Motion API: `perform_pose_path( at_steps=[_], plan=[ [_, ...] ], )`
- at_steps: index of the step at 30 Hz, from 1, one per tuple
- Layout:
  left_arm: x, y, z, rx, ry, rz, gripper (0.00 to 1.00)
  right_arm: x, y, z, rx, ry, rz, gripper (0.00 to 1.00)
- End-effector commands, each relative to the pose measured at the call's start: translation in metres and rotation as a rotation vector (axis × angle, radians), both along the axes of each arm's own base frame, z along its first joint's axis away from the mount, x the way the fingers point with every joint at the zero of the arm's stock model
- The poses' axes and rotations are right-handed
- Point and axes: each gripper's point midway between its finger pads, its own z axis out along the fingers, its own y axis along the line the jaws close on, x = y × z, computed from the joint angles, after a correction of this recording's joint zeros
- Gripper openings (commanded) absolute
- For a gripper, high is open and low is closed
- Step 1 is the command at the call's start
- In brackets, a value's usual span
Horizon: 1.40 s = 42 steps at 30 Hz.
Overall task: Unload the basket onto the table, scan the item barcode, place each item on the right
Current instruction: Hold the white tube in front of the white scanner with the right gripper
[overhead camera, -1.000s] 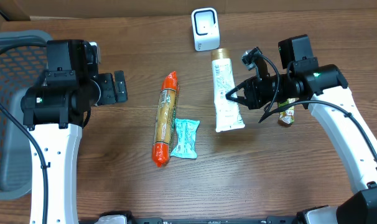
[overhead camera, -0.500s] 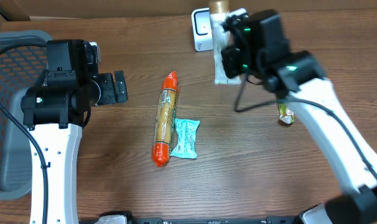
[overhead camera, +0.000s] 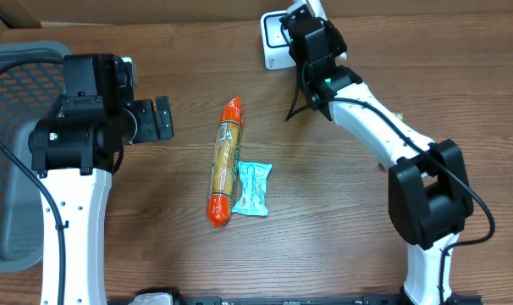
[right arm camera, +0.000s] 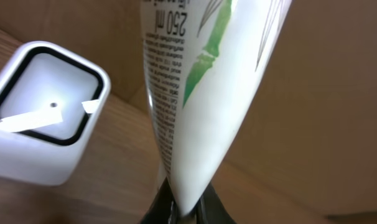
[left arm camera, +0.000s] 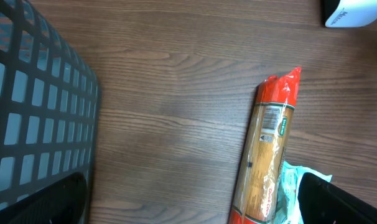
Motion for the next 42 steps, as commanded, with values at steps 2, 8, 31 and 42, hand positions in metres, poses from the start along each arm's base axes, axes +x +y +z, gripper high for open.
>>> perform_pose_path(
  at_steps=[2,8,31,42],
  plan=[
    [0.003,0.0,0.006,0.02,-0.017,-0.021,0.99,0.013,0.001,-0.002,-0.226,-0.016,0.049,0.04],
    [0.003,0.0,0.006,0.02,-0.017,-0.021,1.0,0.024,0.007,-0.03,-0.267,-0.021,0.067,0.03],
    [0.003,0.0,0.006,0.02,-0.017,-0.021,1.0,0.041,0.021,-0.05,-0.384,-0.08,0.141,0.04],
    [0.003,0.0,0.006,0.02,-0.017,-0.021,1.0,0.044,0.02,-0.05,-0.501,-0.064,0.199,0.04]
  ],
)
